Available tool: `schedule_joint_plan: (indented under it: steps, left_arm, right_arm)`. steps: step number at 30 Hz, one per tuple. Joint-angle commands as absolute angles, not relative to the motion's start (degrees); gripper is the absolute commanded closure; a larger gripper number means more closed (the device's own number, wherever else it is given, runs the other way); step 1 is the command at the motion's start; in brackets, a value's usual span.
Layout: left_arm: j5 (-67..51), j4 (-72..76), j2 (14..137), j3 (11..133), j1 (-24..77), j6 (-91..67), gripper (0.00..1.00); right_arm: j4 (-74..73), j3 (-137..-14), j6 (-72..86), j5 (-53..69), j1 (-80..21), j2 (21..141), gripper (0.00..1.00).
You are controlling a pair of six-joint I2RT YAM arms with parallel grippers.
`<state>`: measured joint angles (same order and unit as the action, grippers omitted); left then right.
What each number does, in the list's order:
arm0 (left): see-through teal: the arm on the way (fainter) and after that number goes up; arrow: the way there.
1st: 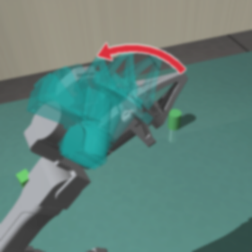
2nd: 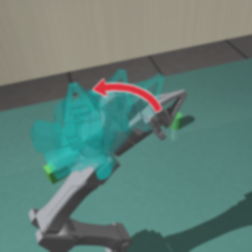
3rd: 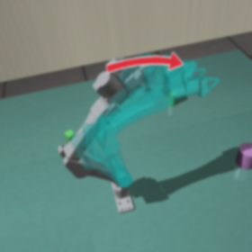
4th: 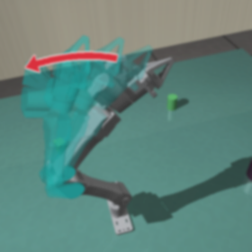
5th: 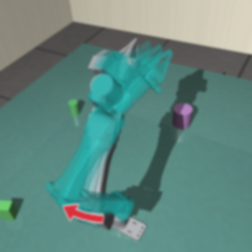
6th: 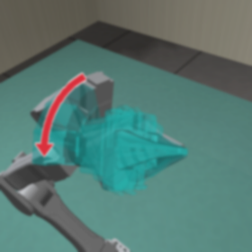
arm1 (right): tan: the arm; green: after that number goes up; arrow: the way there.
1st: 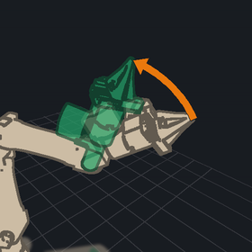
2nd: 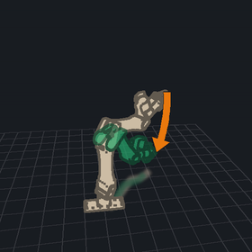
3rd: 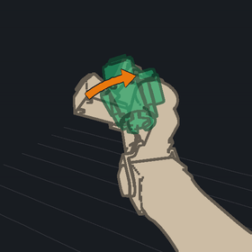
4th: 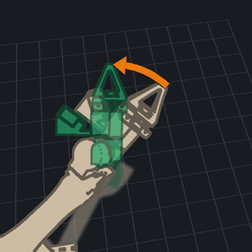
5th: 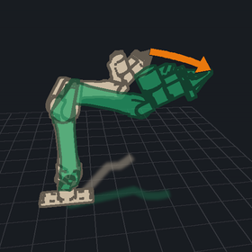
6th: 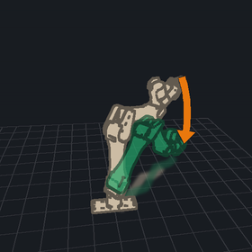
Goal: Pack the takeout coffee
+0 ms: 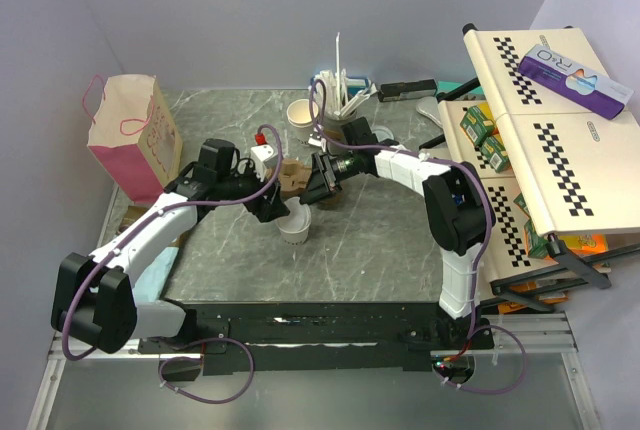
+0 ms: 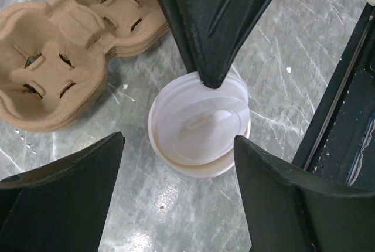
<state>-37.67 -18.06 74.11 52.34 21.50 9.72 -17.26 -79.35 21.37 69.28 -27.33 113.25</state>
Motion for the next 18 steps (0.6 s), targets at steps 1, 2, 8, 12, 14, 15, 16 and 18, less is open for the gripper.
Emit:
schedule_joint_plan:
  steps: [1,2,8,12,14,15,16,18]
  left_arm:
    - [-39.3,-15.4,74.7,52.2,22.2,9.6,0.18]
    - [-39.4,-15.3,74.9,52.2,22.3,9.7,0.18]
    - [-39.7,-14.6,75.7,52.1,22.6,9.1,0.19]
    - [-39.7,-14.2,75.8,51.7,22.6,9.1,0.19]
    - [-39.6,-14.1,75.8,51.6,22.6,8.9,0.19]
    - [-39.7,-14.0,75.8,51.5,22.6,8.8,0.19]
    - [-39.8,-13.9,75.9,51.5,22.6,8.7,0.19]
    - [-39.9,-13.8,76.0,51.5,22.6,8.4,0.19]
  right_arm:
    - [-23.1,-82.9,14.3,64.1,-27.0,108.8,0.65]
    - [-24.4,-83.0,13.7,63.5,-27.0,108.5,0.65]
    - [-28.4,-83.6,9.9,58.2,-27.0,108.1,0.63]
    - [-29.3,-83.5,9.3,57.3,-27.2,108.2,0.62]
    - [-29.6,-83.6,9.1,57.0,-27.1,108.5,0.62]
    - [-30.0,-83.7,8.9,56.7,-27.2,108.5,0.62]
    - [-29.9,-83.7,8.7,56.6,-27.2,108.6,0.62]
    - [-30.2,-83.8,8.4,56.3,-27.2,108.8,0.62]
